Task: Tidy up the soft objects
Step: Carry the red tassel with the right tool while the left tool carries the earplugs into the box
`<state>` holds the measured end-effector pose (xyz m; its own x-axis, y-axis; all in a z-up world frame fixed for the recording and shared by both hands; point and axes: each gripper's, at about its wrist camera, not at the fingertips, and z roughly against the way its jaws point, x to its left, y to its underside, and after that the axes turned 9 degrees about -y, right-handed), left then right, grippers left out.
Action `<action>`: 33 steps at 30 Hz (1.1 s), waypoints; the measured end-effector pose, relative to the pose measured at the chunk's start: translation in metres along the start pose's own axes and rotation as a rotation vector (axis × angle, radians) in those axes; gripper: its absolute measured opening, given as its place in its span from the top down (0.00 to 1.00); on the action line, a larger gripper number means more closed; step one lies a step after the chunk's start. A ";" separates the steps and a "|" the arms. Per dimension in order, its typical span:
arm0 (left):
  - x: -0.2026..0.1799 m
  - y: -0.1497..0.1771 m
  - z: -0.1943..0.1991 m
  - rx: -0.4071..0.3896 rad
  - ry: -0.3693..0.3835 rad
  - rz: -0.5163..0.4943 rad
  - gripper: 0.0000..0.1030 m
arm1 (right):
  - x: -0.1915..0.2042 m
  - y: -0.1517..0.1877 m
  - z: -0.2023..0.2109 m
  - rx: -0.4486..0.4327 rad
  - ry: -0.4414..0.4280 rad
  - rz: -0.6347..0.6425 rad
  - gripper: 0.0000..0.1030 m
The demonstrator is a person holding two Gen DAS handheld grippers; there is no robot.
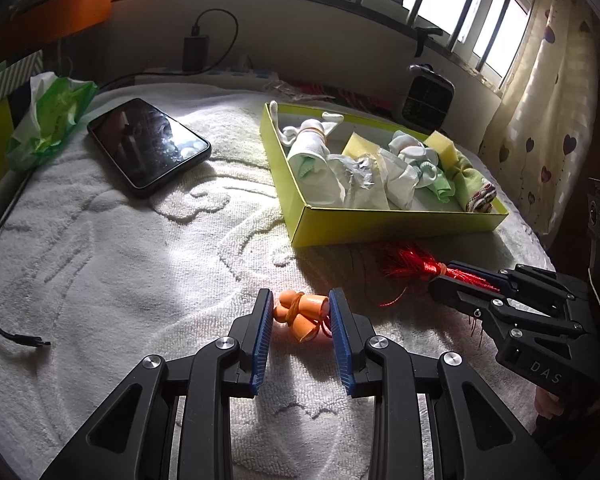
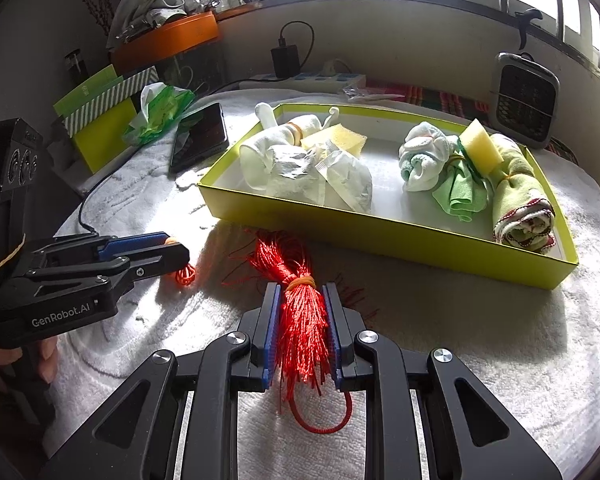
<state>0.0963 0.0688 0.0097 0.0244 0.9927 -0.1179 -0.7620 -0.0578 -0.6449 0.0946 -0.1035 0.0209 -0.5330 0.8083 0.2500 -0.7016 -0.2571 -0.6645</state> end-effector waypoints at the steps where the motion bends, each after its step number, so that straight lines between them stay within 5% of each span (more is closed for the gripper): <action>1: -0.001 0.000 0.001 -0.001 0.000 0.000 0.74 | 0.000 0.000 0.002 -0.005 -0.004 -0.003 0.79; 33: -0.007 -0.026 0.031 -0.086 0.026 -0.028 0.74 | -0.015 -0.007 0.045 -0.123 -0.004 -0.064 0.87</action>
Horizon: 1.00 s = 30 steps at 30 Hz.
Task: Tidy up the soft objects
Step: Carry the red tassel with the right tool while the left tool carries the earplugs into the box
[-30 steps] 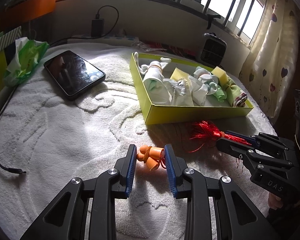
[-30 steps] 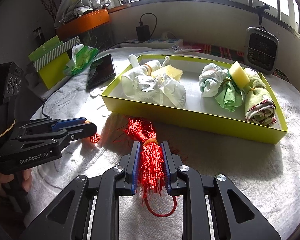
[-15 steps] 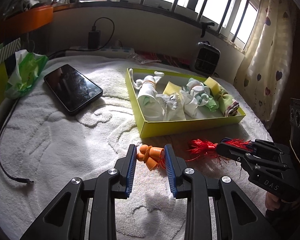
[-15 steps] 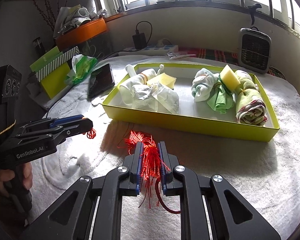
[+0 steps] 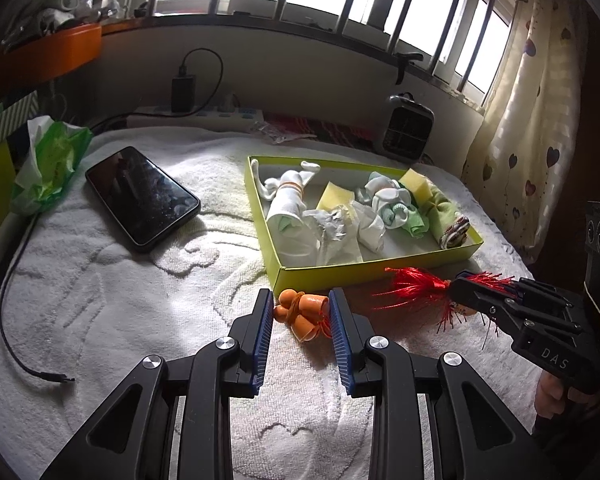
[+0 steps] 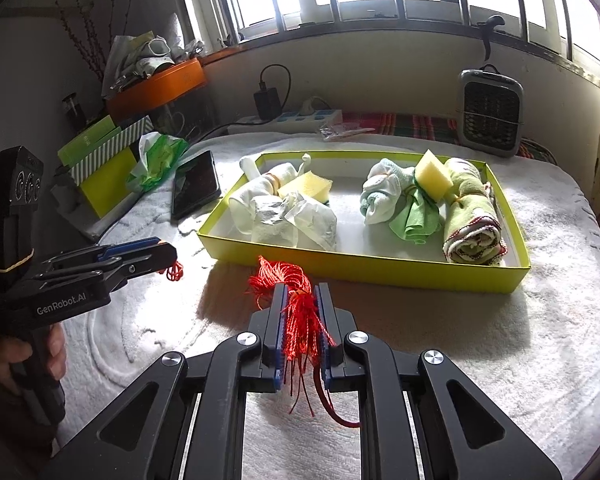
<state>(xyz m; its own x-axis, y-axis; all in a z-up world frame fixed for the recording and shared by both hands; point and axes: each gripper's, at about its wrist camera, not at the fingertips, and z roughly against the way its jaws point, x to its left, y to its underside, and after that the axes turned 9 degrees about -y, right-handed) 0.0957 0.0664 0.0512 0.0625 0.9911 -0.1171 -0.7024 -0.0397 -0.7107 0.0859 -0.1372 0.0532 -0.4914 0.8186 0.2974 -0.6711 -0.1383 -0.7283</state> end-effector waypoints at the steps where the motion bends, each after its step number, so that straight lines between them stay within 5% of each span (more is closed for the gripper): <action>1: -0.001 -0.002 0.000 -0.002 0.001 -0.002 0.74 | 0.000 -0.001 0.002 -0.007 0.000 -0.001 0.87; 30: -0.025 -0.069 -0.019 -0.046 0.032 -0.053 0.74 | -0.038 -0.049 0.029 -0.206 0.118 -0.081 0.87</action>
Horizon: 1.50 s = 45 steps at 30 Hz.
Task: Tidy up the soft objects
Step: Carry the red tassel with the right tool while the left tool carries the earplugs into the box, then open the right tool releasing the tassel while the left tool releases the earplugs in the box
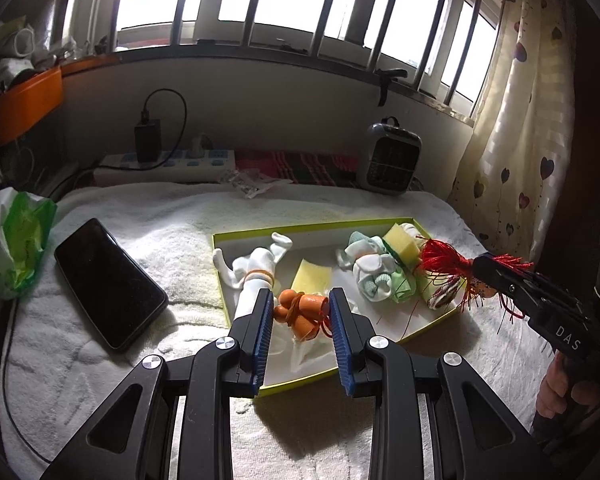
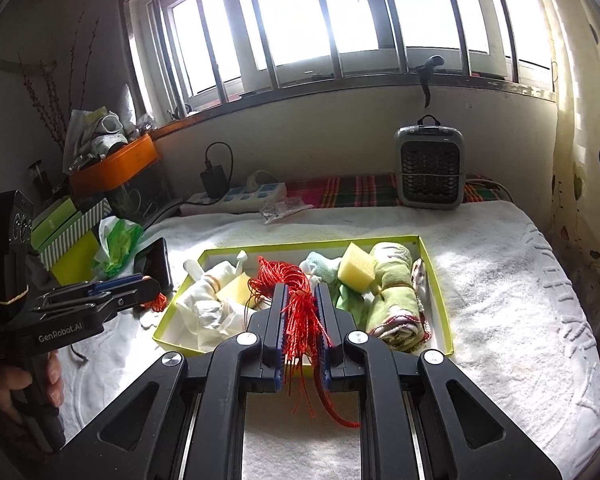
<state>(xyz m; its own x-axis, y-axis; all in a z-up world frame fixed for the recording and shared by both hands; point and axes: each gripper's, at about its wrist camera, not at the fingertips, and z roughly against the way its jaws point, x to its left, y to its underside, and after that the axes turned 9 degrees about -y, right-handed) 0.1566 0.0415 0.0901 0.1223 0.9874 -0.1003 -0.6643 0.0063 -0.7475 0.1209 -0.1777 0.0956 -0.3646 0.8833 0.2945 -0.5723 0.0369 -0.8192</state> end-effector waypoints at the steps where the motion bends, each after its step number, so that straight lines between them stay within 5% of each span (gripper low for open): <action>1: -0.002 -0.003 -0.002 -0.001 0.004 -0.004 0.74 | -0.002 -0.002 -0.001 -0.006 0.004 -0.004 0.87; 11: -0.012 -0.028 -0.017 -0.010 0.008 -0.030 0.74 | -0.015 -0.015 -0.002 -0.067 0.001 -0.045 0.87; 28: -0.012 -0.030 -0.073 0.094 -0.007 -0.039 0.74 | -0.020 0.015 -0.049 0.144 -0.015 0.004 0.87; 45: -0.010 -0.026 -0.090 0.127 -0.017 -0.038 0.74 | -0.022 0.023 -0.060 0.183 -0.017 0.012 0.87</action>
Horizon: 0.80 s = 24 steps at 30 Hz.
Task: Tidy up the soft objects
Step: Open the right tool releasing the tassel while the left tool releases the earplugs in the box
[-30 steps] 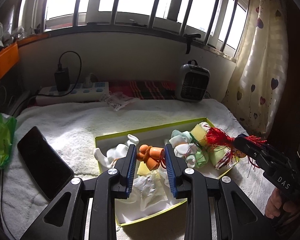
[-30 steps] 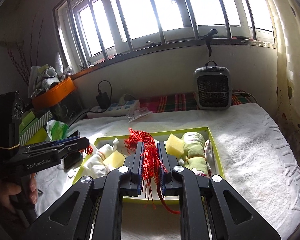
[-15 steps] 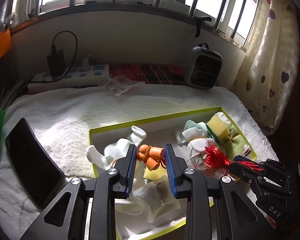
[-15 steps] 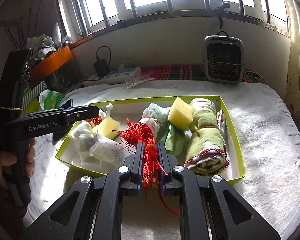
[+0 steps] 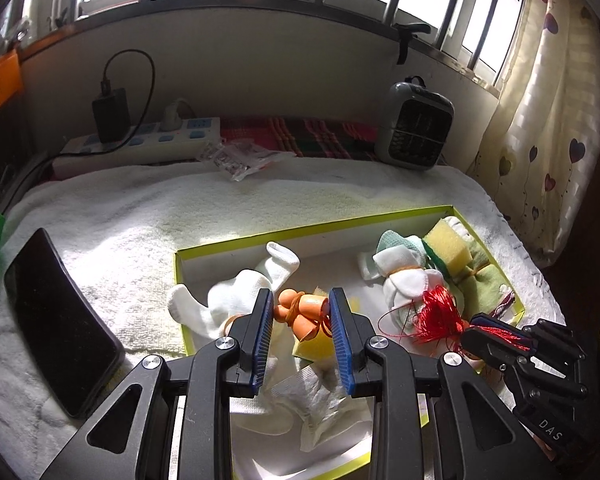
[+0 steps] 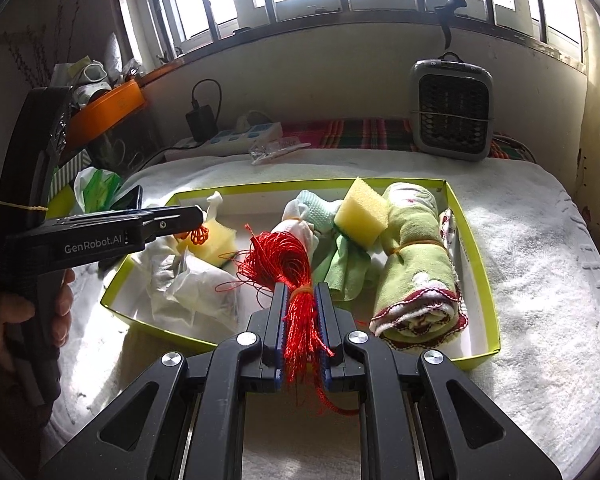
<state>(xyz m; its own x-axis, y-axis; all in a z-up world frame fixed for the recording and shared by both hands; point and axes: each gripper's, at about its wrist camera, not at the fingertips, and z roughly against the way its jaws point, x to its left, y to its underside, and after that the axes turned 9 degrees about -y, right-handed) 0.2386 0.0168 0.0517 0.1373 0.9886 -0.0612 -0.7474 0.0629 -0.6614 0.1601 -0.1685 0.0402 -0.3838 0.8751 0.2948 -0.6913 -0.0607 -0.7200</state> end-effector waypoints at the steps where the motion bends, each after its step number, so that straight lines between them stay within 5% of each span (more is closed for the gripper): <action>1: 0.000 0.000 0.000 0.001 -0.001 0.003 0.74 | 0.000 0.000 -0.001 0.001 -0.001 -0.002 0.87; 24: -0.001 0.002 0.002 -0.006 -0.009 -0.001 0.63 | 0.000 0.000 0.000 0.003 -0.003 -0.011 0.77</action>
<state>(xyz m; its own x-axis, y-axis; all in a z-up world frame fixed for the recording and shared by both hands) 0.2353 0.0164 0.0520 0.1326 0.9897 -0.0536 -0.7432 0.0635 -0.6660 0.1601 -0.1684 0.0396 -0.3781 0.8742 0.3047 -0.6971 -0.0522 -0.7151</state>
